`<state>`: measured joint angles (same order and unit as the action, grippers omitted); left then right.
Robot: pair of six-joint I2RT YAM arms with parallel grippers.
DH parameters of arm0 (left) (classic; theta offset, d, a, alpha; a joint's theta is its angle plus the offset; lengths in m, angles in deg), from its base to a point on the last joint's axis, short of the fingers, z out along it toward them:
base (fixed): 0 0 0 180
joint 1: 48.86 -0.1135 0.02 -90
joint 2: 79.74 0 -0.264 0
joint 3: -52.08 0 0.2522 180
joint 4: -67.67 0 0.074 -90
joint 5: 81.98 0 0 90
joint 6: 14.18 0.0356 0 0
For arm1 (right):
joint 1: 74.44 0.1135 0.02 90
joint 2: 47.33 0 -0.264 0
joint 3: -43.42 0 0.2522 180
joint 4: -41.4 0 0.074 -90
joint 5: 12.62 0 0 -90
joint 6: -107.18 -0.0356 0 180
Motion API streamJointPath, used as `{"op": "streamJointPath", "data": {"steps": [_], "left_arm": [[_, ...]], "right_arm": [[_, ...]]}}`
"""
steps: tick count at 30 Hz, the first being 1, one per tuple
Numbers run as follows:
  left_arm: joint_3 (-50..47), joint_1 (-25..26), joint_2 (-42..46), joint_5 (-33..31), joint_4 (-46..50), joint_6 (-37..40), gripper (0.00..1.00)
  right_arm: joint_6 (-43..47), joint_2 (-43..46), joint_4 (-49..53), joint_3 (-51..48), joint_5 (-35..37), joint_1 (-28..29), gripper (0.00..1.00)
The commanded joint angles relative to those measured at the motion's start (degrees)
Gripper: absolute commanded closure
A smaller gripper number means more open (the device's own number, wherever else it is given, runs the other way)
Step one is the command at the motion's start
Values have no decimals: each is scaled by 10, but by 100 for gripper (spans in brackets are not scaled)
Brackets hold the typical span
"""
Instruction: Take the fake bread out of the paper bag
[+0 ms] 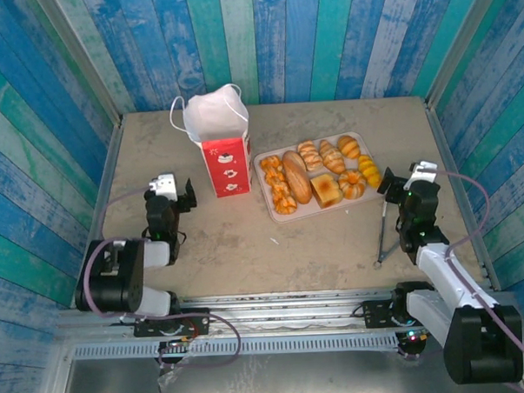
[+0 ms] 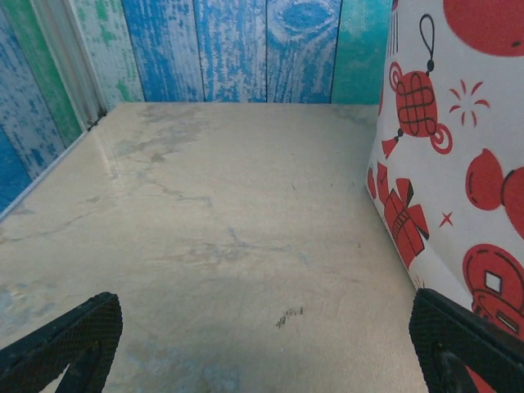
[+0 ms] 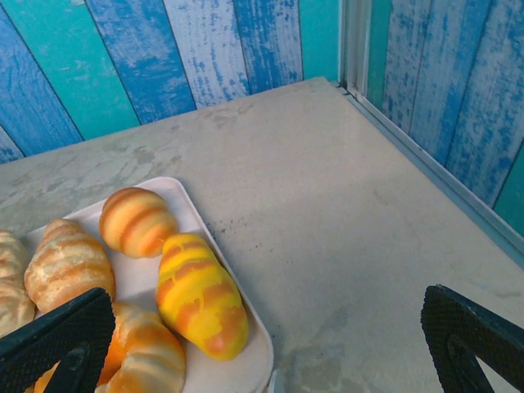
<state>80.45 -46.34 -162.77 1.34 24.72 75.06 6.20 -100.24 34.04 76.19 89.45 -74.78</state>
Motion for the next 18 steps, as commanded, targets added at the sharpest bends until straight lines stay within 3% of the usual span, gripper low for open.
{"op": "streamJointPath", "data": {"steps": [1, 12, 18], "left_arm": [[15, -4, -28, -18, -34, -6, 6], [13, -4, -29, -21, -39, -6, 6], [13, -4, -29, -21, -39, -6, 6]], "right_arm": [[29, -15, -50, -6, -23, -1, 0], [89, -71, -186, -51, -70, 0, 0], [112, -154, -281, -67, -106, 2, 0]]}}
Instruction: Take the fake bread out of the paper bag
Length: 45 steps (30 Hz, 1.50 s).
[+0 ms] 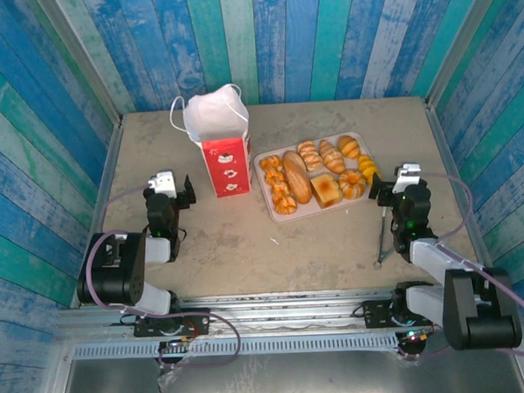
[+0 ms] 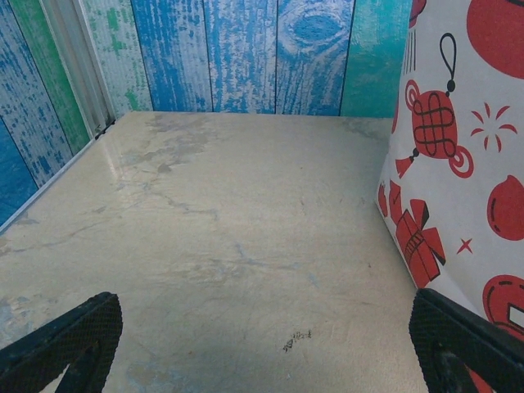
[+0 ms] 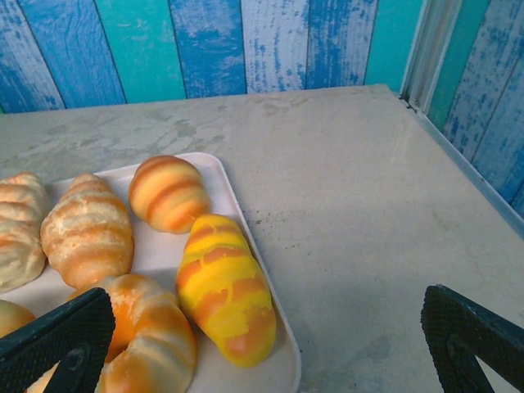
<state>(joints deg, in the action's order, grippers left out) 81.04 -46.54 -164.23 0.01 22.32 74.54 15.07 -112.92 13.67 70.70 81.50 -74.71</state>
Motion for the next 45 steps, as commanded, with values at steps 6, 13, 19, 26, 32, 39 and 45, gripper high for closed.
{"op": "streamJointPath", "data": {"steps": [6, 13, 19, 26, 32, 39, 45], "left_arm": [[7, -2, -15, -7, -15, -1, 6], [8, -2, -15, -7, -15, -1, 6], [7, -2, -15, -8, -15, -1, 6], [8, -2, -15, -7, -15, 0, 6], [7, -2, -15, -6, -15, 0, 6], [8, -2, -15, -6, -15, 0, 6], [7, -2, -14, -7, -15, 0, 6]], "right_arm": [[47, -113, -127, 12, -66, 6, 0], [44, -195, -140, 48, -69, 7, 0], [44, -209, -74, 91, -13, 27, 0], [44, -209, -74, 90, -13, 28, 0], [45, -209, -74, 90, -11, 28, 0], [45, -208, -74, 91, -11, 29, 0], [45, -208, -74, 91, -11, 29, 0]]}}
